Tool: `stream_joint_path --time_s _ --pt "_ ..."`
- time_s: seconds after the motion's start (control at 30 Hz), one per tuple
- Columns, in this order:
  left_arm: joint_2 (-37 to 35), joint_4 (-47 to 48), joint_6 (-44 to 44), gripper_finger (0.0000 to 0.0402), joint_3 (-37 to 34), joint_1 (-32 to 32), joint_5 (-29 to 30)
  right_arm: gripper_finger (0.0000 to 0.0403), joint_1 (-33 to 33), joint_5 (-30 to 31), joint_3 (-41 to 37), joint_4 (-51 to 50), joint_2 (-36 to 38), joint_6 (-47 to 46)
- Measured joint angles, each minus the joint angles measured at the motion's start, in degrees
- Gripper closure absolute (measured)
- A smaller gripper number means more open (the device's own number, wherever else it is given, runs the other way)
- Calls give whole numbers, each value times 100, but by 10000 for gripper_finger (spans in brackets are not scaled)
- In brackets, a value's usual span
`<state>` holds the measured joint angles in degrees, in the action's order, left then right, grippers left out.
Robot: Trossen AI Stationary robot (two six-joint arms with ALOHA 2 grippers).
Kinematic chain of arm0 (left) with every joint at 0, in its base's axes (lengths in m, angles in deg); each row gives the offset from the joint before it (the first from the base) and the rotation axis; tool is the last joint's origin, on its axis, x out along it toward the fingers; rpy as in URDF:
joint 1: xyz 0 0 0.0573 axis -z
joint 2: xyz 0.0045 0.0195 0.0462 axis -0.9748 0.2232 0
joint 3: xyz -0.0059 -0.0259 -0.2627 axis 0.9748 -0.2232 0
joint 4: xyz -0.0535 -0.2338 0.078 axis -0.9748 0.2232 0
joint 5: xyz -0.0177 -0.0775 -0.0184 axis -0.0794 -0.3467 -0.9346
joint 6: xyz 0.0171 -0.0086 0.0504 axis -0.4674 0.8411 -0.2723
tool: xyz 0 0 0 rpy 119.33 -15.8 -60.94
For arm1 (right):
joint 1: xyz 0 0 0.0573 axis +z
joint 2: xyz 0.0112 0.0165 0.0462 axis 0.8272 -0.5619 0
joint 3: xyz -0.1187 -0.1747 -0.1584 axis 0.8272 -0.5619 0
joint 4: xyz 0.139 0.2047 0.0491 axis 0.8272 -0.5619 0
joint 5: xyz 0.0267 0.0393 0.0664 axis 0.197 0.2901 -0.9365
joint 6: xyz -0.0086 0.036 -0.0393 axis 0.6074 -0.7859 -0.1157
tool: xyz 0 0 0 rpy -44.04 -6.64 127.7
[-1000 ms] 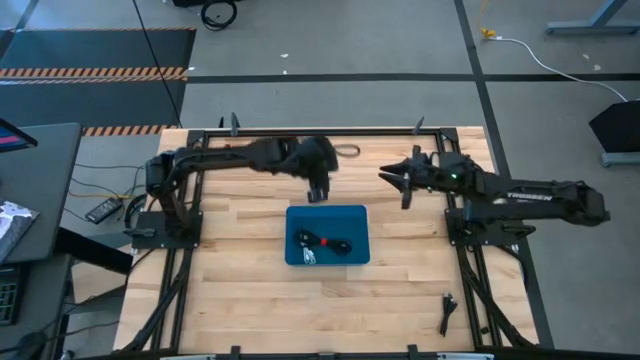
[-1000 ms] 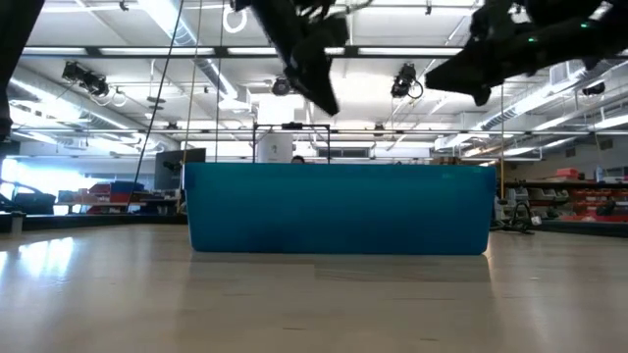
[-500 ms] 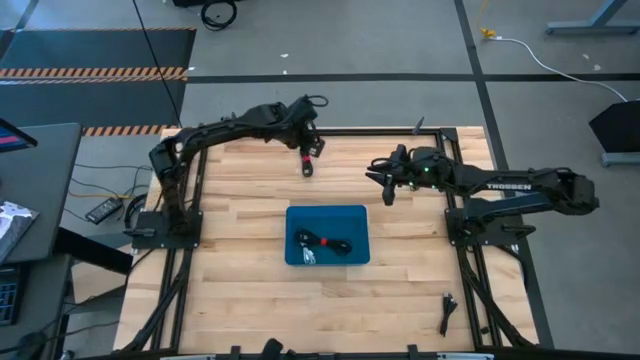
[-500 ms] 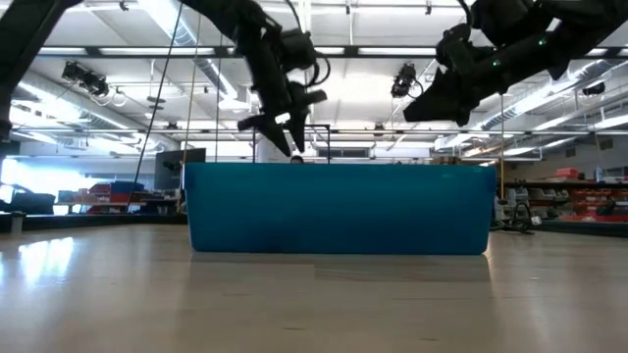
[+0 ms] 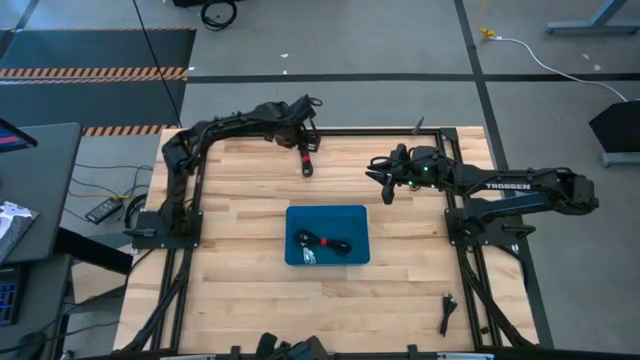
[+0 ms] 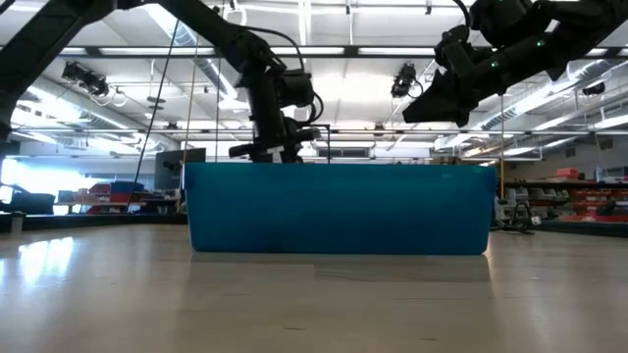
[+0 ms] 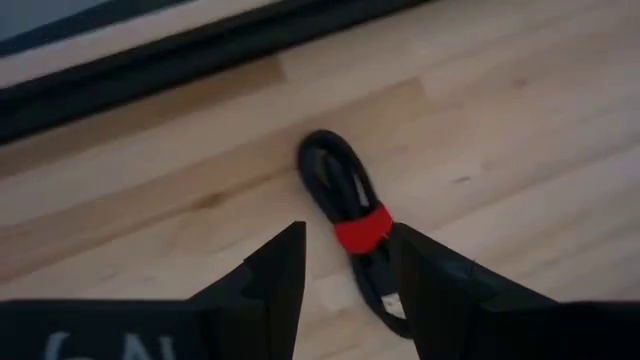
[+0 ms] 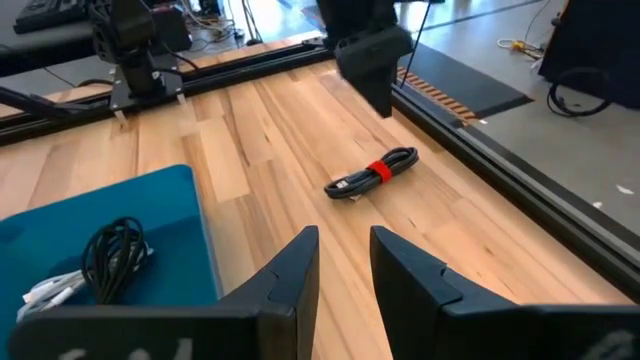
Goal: Pick and place USB-C Cables
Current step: Put the black charger cable into the blue bin
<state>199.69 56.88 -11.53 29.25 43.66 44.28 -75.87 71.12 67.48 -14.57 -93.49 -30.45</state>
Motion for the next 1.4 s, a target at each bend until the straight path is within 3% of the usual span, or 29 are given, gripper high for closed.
stream_joint_path --time_s 0.47,0.73,1.17,1.4 --pt "432 -81 2 167 0 100 -187 304 2 -160 0 109 0 4" --pt "670 -366 -7 146 4 159 -438 304 2 -193 -2 213 0 5" --pt "969 -419 -198 149 0 151 -591 304 11 -275 -4 154 0 4" --pt "984 -307 -555 221 0 186 -502 305 11 -302 -4 164 0 4"
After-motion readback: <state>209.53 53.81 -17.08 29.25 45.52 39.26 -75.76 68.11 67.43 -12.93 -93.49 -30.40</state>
